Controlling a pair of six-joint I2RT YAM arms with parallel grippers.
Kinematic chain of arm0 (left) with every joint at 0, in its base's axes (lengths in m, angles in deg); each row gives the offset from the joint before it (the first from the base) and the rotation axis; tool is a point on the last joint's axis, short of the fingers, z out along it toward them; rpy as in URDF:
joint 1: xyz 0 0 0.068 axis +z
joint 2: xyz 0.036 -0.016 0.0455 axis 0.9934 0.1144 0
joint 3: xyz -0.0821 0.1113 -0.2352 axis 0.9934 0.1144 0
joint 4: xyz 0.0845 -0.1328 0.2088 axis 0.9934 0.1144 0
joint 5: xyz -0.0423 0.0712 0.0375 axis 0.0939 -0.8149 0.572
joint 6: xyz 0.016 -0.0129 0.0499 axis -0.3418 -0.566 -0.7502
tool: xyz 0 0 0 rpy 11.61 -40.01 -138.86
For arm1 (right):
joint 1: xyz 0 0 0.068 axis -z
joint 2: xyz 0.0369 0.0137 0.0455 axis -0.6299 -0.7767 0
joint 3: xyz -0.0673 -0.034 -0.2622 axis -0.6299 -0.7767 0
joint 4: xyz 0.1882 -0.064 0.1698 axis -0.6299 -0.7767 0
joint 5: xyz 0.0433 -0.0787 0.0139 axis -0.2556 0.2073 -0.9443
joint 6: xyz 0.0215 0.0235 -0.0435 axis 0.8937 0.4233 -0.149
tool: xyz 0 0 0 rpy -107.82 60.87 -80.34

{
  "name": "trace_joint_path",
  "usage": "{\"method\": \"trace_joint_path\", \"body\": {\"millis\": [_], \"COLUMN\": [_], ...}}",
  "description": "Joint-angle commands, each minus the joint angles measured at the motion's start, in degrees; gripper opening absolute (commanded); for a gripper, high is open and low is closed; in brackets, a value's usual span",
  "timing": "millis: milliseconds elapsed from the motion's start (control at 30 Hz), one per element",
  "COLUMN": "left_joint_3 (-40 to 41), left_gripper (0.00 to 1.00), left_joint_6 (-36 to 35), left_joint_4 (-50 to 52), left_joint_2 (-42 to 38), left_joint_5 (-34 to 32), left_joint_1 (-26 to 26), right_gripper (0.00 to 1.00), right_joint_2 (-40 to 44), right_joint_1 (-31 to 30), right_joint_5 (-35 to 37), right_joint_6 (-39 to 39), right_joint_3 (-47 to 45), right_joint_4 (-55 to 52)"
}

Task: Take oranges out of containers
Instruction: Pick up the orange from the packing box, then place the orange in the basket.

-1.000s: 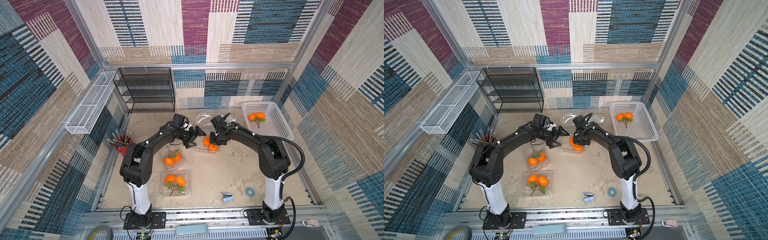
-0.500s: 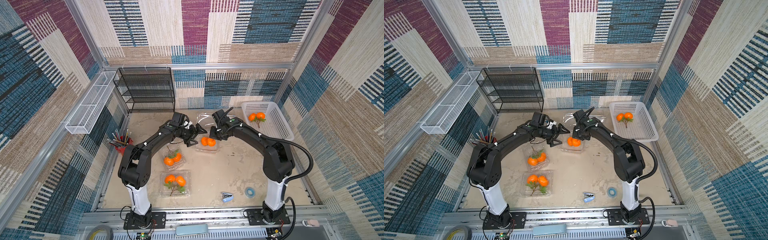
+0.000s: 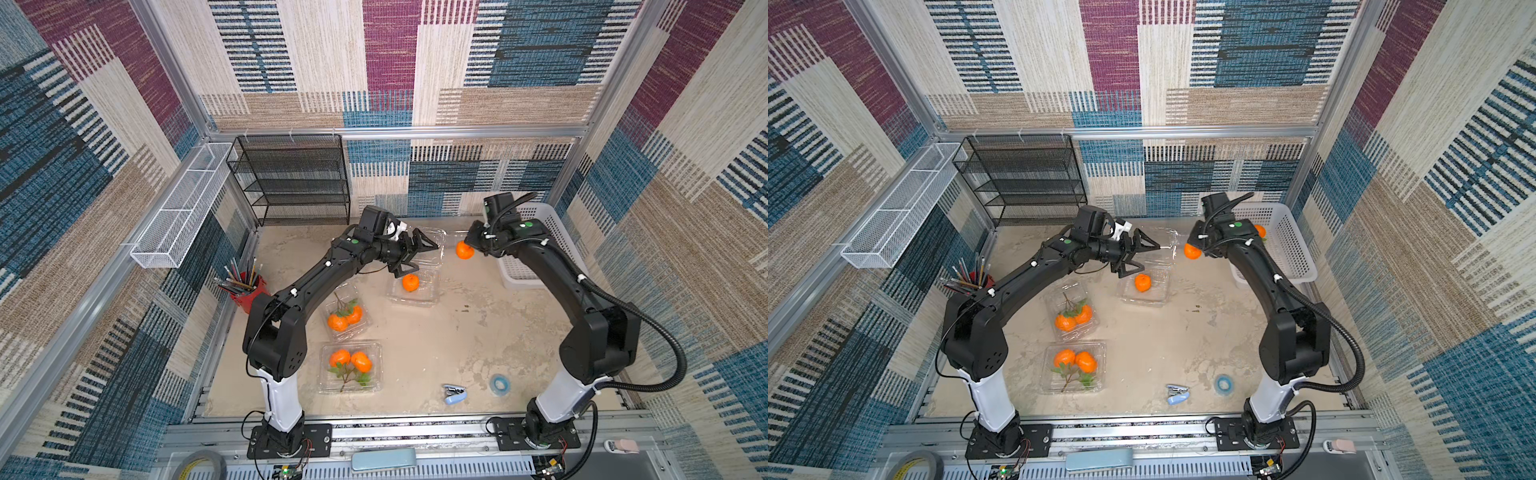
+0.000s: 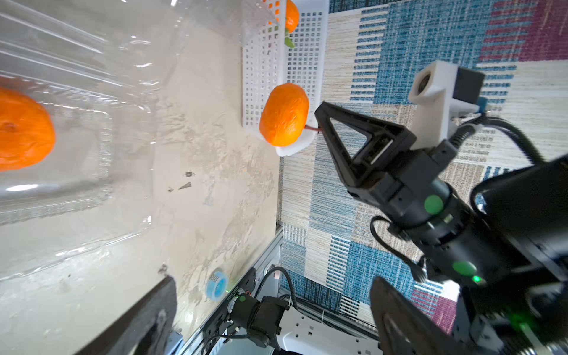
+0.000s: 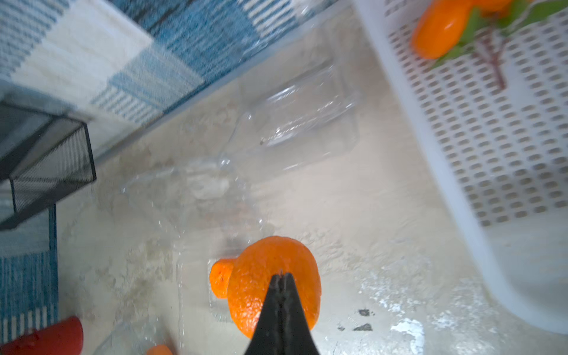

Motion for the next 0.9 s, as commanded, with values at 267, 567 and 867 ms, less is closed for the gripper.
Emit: {"method": "trace_joint_path", "body": {"millis": [267,567,867], "left_joint_3": [-11.01,-13.77,-17.18], "left_gripper": [0.99,0.99,0.99], "left_joint_6": [3.91,4.47,2.48], "left_joint_4": [1.64,2.89,8.35], "left_joint_2": [7.44,11.16,13.8], "left_joint_5": [1.06,1.15,1.25], "left_joint_1": [-6.78,-8.13,-8.38], "right_gripper": [0.0,0.0,0.03], "right_joint_2": [0.94,-8.21,-14.85], "right_joint_1": [17.24,23.31,24.71], "right_joint_5": [-5.98,-7.02,-8.13], "right_joint_6": [3.99,2.72,0.97], "right_joint_3": [-6.72,-6.63,-6.88], "right_joint_4": [10.11,13.07,13.82]}}
